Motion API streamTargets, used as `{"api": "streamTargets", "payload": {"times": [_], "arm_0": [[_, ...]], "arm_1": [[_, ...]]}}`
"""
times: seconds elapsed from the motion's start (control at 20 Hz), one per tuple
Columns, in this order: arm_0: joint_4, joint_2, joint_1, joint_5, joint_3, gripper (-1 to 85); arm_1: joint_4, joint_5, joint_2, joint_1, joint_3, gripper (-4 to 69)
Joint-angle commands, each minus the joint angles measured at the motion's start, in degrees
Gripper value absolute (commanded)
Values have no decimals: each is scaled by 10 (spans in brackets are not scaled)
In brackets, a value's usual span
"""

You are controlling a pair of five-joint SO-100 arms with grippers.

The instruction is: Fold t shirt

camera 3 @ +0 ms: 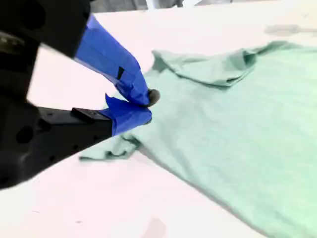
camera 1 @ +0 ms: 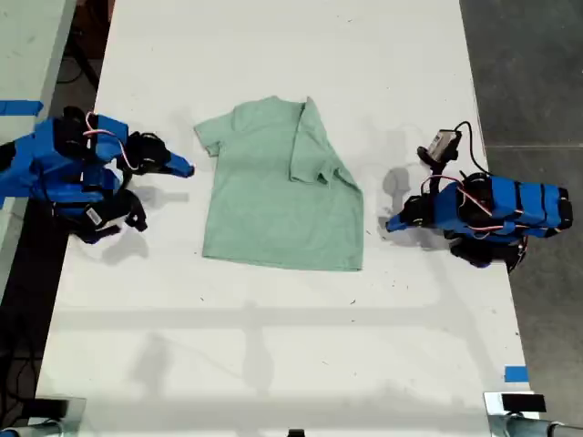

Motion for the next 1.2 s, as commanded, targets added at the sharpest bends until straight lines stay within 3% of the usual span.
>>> {"api": "streamTargets", "payload": {"times": [0.0, 0.05, 0.1, 0.15, 0.35, 0.6, 0.85, 1.0, 1.15], "arm_0": [[60, -304, -173, 163, -302, 7], [62, -390, -228, 214, -349, 39], [58, -469, -267, 254, -384, 145], [56, -527, -293, 276, -405, 181], [4, -599, -349, 314, -386, 196], [-40, -682, -391, 365, -384, 188], [-77, -751, -376, 363, -381, 146], [-94, -795, -389, 361, -385, 1], [-65, -778, -372, 353, -403, 0]], "arm_1": [[1, 4, 3, -2, 25, 11], [1, 4, 3, -2, 25, 11], [1, 4, 3, -2, 25, 11], [1, 4, 3, -4, 25, 11], [0, 0, 3, -8, 25, 11], [0, 0, 3, -11, 25, 11], [0, 2, 3, -12, 25, 11], [0, 5, 3, -18, 25, 11], [0, 5, 3, -17, 25, 11]]}}
